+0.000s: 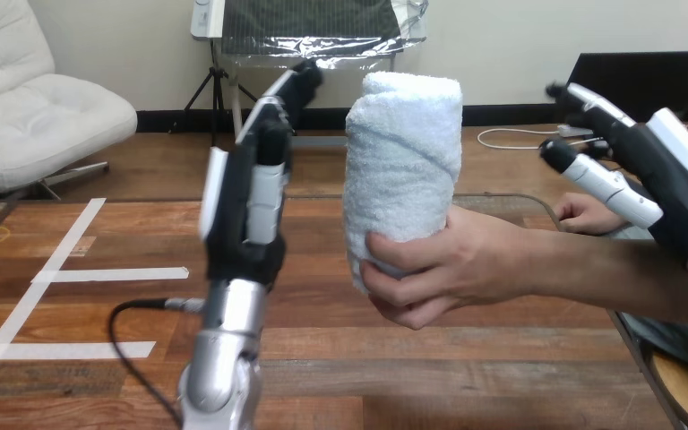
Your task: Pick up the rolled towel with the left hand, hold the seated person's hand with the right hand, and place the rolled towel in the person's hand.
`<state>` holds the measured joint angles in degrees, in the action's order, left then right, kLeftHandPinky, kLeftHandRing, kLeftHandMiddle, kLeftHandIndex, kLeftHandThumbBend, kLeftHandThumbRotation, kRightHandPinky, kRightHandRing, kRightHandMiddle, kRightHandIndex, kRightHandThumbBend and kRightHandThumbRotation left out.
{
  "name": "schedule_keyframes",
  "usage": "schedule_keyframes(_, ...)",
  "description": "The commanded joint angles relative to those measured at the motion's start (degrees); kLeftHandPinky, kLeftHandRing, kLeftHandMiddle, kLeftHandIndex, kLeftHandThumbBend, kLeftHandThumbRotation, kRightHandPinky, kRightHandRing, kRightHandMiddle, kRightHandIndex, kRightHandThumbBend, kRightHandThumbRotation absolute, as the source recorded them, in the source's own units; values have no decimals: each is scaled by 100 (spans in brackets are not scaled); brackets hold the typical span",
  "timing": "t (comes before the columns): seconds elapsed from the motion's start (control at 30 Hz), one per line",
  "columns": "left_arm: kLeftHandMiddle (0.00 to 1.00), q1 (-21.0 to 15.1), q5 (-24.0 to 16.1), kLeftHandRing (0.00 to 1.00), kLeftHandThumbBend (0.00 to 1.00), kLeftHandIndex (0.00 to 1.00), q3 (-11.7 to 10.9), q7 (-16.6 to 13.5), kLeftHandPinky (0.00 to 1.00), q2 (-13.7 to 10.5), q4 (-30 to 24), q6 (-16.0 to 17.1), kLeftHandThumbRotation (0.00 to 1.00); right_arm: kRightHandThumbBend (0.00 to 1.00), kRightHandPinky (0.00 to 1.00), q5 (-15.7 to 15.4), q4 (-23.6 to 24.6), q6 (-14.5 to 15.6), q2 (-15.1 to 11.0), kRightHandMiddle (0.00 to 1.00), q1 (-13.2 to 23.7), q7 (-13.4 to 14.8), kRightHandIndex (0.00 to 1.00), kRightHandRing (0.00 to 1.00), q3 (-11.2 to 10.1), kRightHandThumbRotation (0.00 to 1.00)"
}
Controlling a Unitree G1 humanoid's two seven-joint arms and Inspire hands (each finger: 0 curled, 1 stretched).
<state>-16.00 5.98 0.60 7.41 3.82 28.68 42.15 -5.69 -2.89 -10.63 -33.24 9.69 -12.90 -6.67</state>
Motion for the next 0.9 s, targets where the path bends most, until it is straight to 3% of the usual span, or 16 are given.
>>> schedule_keyframes(0.0,87,434,-21,91,87,83,216,18,99,221,-763,-143,100,78,83,341,307,-451,418,94,-35,264,93,94,-260,100)
schedule_keyframes(0.33,86,1106,115,88,87,82,353,44,96,55,-1793,-215,100,91,89,752,1074,-923,936,96,-671,455,94,97,-329,100)
schedule_keyframes(0.5,85,1453,186,86,86,81,369,49,86,2,-2286,-218,99,92,91,1044,1437,-1231,1215,96,-1032,436,94,96,-310,100)
schedule_keyframes(0.73,84,1874,502,85,86,81,412,225,81,-117,-2816,-225,96,91,89,1280,2066,-1387,1666,94,-1634,534,93,93,-201,100)
schedule_keyframes(0.87,83,2194,669,84,85,81,435,433,77,-285,-3146,-151,95,90,85,1303,2436,-1607,2044,92,-2127,636,92,90,-20,100)
